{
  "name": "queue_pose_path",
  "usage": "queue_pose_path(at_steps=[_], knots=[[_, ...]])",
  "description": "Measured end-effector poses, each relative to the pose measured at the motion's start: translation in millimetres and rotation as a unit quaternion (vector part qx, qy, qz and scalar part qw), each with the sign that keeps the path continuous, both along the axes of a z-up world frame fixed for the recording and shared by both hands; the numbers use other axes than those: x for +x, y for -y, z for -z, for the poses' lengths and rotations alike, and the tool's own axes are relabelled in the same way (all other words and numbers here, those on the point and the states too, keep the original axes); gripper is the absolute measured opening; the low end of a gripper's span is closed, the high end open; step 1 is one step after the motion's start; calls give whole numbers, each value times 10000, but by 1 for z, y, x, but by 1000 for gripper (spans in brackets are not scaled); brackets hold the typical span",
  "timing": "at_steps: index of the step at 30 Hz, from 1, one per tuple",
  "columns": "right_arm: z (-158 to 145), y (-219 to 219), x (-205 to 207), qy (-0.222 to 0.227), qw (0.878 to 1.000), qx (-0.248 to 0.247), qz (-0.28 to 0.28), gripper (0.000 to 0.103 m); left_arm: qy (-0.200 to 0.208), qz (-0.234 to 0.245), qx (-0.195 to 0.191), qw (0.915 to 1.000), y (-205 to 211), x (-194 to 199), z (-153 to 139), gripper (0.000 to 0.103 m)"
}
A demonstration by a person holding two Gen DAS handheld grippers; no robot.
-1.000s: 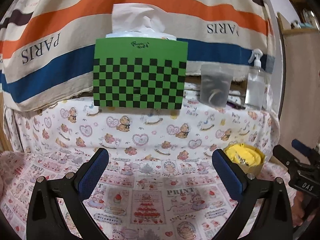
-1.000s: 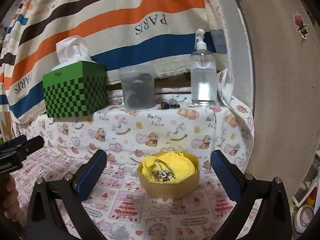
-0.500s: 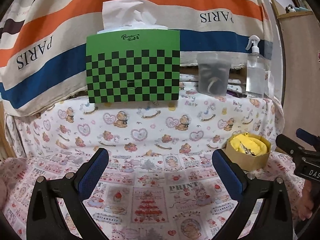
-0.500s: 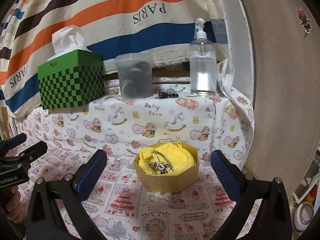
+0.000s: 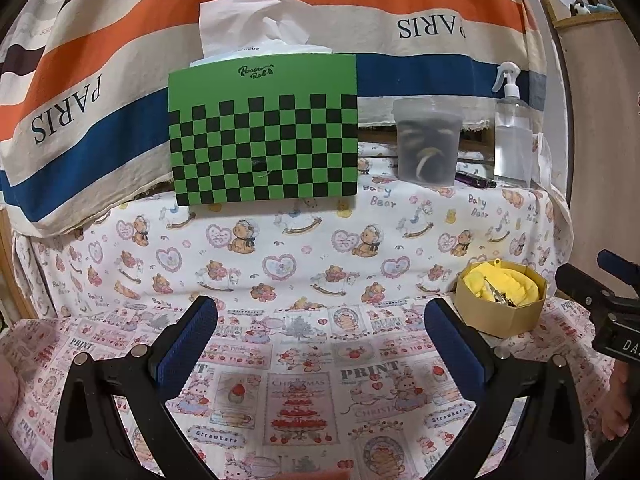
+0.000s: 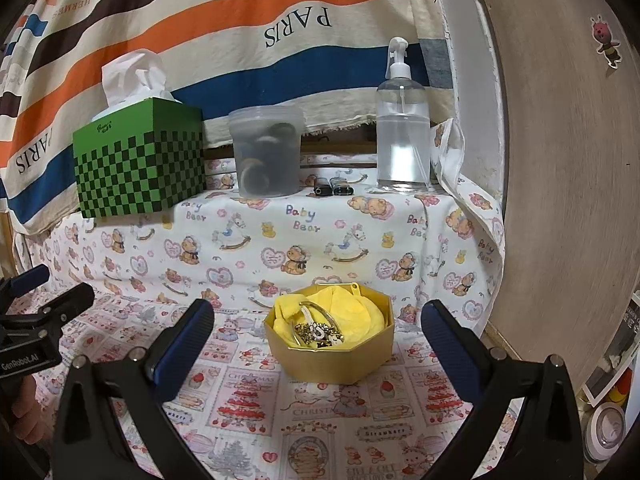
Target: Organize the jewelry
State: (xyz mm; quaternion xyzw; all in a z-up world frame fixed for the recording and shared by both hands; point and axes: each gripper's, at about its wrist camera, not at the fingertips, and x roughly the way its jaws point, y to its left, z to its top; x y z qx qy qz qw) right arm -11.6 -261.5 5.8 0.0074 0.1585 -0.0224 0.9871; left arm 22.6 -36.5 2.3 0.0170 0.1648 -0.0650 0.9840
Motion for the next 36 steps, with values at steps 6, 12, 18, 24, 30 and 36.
queue_pose_path(at_steps=[6,12,18,24,30,36], knots=[[0,-1,0,-4,10000,-16,-22,103,9,-17,-8,10000,0,0,0,103],[0,-1,0,-7,10000,-30,-26,103,12,-68,-20,10000,-2,-1,0,103],[0,0,0,-11,10000,-29,-32,103,23,-65,-14,10000,-1,-1,0,103],[0,0,0,-12,10000,-33,-34,103,22,-71,-7,10000,-2,-1,-1,103],[0,-1,0,-11,10000,-34,-36,103,22,-78,-7,10000,-2,-1,-1,103],[0,-1,0,-11,10000,-35,-37,103,38,-57,-16,10000,-2,-1,-1,103]])
